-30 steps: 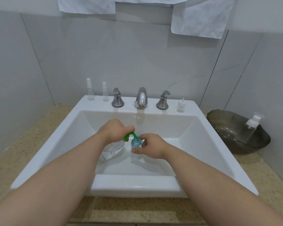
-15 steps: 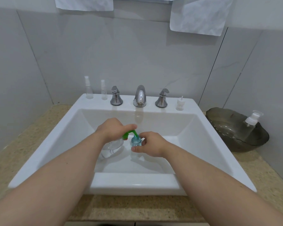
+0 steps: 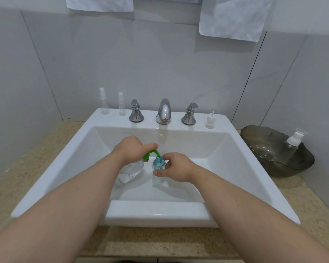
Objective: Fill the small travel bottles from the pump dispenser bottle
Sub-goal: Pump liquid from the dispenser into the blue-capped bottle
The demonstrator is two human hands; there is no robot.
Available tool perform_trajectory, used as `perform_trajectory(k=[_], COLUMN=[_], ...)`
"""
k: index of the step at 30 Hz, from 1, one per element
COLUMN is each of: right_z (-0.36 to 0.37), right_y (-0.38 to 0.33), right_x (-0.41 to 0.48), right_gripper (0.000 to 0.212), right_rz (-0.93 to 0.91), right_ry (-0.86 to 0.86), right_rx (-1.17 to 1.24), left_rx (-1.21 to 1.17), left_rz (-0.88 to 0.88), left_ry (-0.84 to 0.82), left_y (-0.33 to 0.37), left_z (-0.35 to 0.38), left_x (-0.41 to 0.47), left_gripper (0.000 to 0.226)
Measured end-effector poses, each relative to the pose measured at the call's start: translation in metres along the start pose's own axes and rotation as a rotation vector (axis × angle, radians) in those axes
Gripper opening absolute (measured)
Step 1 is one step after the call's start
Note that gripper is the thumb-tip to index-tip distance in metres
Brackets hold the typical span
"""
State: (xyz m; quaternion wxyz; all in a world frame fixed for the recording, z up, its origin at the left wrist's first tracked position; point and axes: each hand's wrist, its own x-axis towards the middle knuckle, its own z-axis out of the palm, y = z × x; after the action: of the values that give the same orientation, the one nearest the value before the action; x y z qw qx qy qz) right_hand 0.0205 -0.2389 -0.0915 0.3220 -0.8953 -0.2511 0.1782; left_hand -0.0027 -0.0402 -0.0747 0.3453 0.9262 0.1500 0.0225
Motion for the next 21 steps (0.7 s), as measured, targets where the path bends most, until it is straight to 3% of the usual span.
perform_trajectory(k=[21], right_z=[-0.0002], right_y=[-0.0016], right_x=[-0.0018], right_gripper=[0.046], right_rz=[-0.01], right_ry=[0.007], right_rx=[-0.006], left_rx=[-0.02], left_rz=[-0.022], left_ry=[-0.023], left_y=[0.003], left_z=[-0.0023], left_x=[-0.0044], left_gripper=[0.056])
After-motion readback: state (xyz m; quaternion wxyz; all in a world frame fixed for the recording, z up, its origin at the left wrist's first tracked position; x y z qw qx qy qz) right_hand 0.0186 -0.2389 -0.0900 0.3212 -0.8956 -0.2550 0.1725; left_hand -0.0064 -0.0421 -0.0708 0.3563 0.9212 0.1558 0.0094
